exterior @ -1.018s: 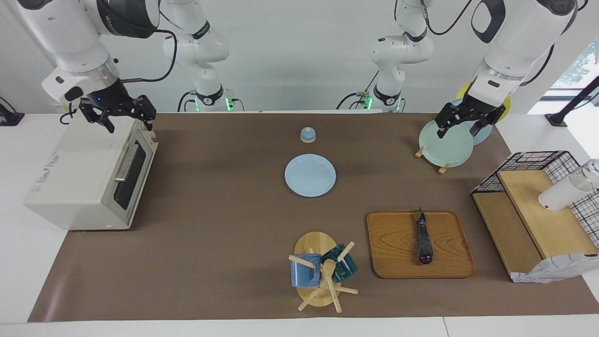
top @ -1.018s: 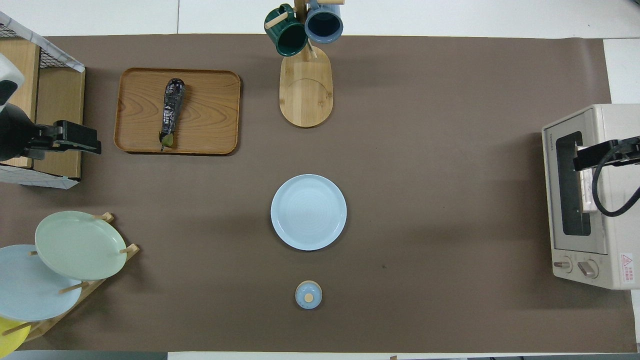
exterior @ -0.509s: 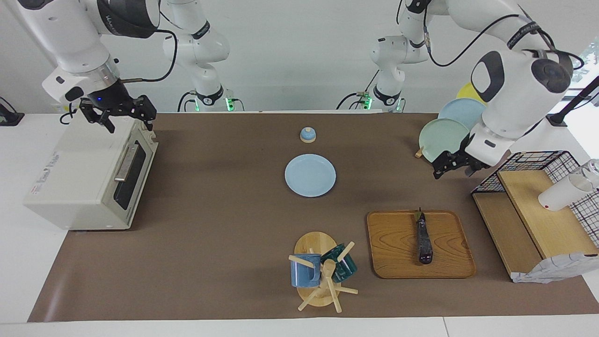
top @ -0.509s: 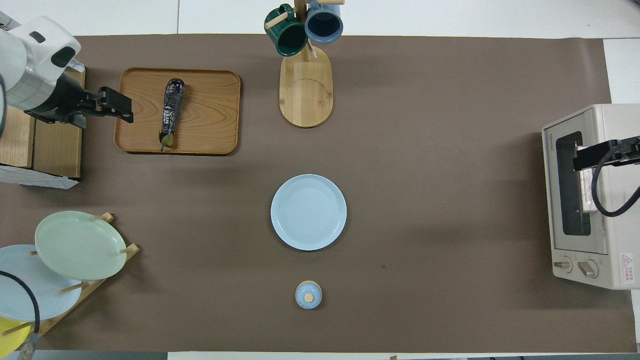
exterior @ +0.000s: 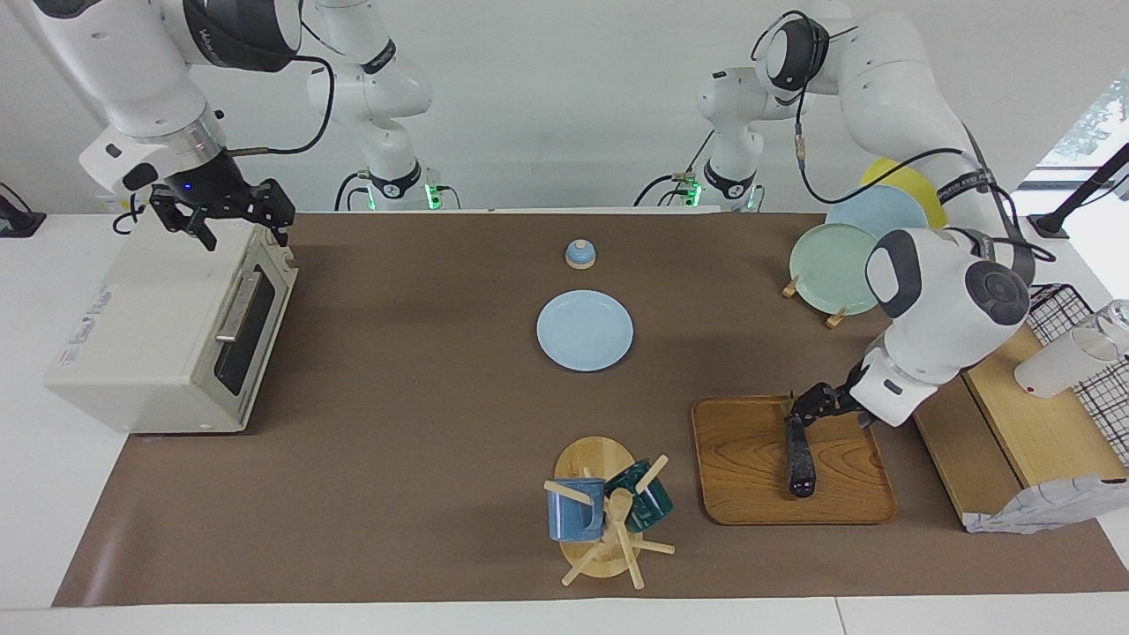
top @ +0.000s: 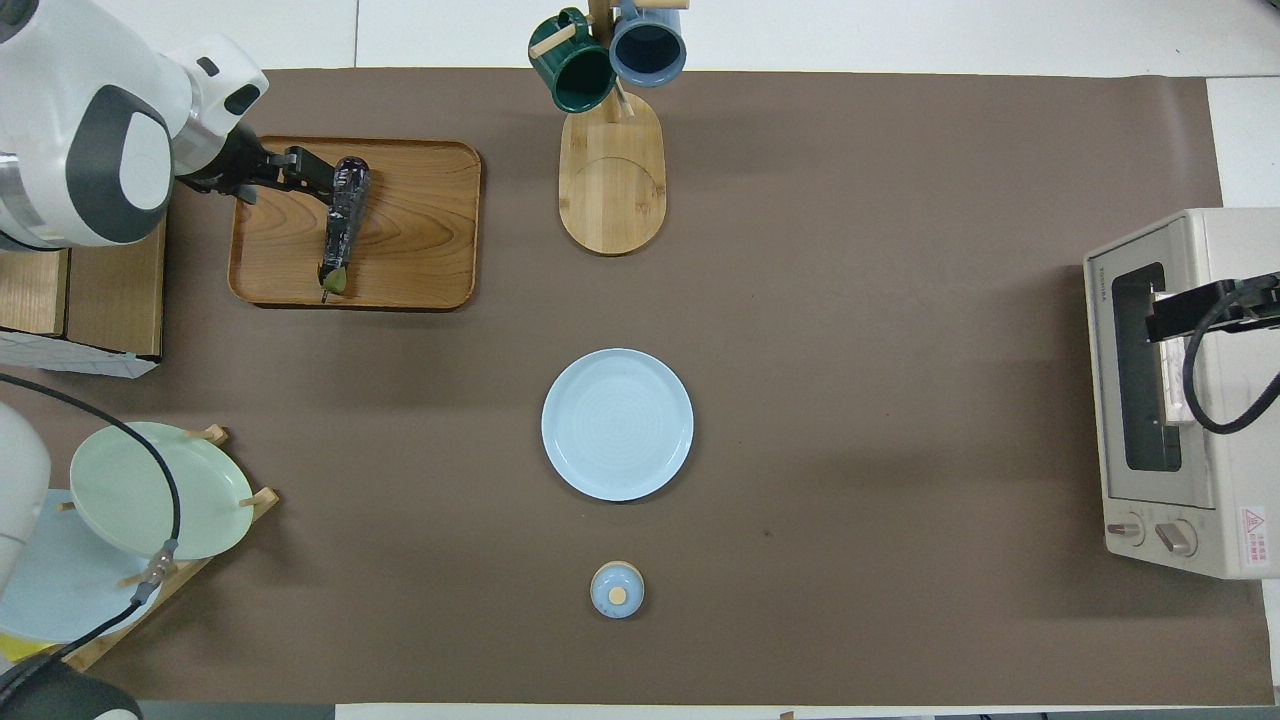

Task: Put eggplant into oven
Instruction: 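Reach the left gripper to the purple eggplant on the wooden tray and grasp it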

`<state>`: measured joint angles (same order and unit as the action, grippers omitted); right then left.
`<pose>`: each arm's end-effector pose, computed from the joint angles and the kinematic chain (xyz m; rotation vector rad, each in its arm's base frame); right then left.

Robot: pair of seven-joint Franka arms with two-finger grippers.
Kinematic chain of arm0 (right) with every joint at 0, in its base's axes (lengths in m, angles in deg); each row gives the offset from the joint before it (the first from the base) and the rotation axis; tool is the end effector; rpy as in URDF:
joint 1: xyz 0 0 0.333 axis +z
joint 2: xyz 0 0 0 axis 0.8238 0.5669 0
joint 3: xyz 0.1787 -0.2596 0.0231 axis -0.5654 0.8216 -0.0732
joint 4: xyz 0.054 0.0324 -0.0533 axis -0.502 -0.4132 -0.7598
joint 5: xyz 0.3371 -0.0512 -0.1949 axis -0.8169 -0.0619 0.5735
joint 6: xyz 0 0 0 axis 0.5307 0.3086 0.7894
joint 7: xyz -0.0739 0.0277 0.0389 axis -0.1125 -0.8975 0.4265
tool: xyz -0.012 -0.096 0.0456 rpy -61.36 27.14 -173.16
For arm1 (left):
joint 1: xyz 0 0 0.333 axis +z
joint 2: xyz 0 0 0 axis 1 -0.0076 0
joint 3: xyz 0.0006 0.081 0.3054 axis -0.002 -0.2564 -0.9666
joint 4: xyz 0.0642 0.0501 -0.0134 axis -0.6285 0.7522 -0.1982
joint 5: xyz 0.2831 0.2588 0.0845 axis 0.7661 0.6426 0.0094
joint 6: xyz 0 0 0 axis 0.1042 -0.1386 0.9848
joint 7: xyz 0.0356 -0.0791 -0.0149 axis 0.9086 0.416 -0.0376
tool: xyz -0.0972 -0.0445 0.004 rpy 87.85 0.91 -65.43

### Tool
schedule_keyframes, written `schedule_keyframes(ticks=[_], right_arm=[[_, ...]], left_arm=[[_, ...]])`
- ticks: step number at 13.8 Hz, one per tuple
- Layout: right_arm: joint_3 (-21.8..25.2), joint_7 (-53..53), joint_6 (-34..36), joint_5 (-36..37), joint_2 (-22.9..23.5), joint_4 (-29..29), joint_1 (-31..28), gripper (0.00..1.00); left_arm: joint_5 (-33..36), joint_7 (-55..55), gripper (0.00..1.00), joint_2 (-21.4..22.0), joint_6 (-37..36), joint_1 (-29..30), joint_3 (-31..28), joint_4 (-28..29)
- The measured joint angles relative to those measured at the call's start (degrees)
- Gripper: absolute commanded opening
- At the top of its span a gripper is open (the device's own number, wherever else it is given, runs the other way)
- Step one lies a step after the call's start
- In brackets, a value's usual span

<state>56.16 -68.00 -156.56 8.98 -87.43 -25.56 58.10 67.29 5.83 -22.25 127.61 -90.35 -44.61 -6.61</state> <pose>0.5418 -0.0425 0.6075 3.1023 0.1257 -0.0781 0.7326 -0.0706 0.3762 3.0485 -0.2156 0.0434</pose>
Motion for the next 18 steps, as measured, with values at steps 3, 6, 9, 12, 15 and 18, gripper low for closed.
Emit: schedule_keyframes(ticks=[3,6,9,12,15,18], right_arm=[[0.0,0.0,0.0,0.0,0.0,0.0,0.0,1.0],[0.0,0.0,0.0,0.0,0.0,0.0,0.0,1.0],[0.0,0.0,0.0,0.0,0.0,0.0,0.0,1.0],[0.0,0.0,0.0,0.0,0.0,0.0,0.0,1.0],[0.0,0.0,0.0,0.0,0.0,0.0,0.0,1.0],[0.0,0.0,0.0,0.0,0.0,0.0,0.0,1.0]], left_arm=[[2.2,-2.5,1.0,-3.7,4.7,-0.3,0.0,-0.2],[2.6,-4.0,1.0,-3.8,5.9,-1.2,0.0,1.3],[2.6,-4.3,1.0,-3.7,6.1,-1.9,0.1,1.4],[2.6,-5.1,0.95,-3.4,8.1,-1.9,0.0,3.5],[2.6,-5.8,0.29,-2.7,9.8,-1.9,0.0,6.0],[2.6,-6.0,0.0,-2.0,9.5,-1.9,0.0,6.5]])
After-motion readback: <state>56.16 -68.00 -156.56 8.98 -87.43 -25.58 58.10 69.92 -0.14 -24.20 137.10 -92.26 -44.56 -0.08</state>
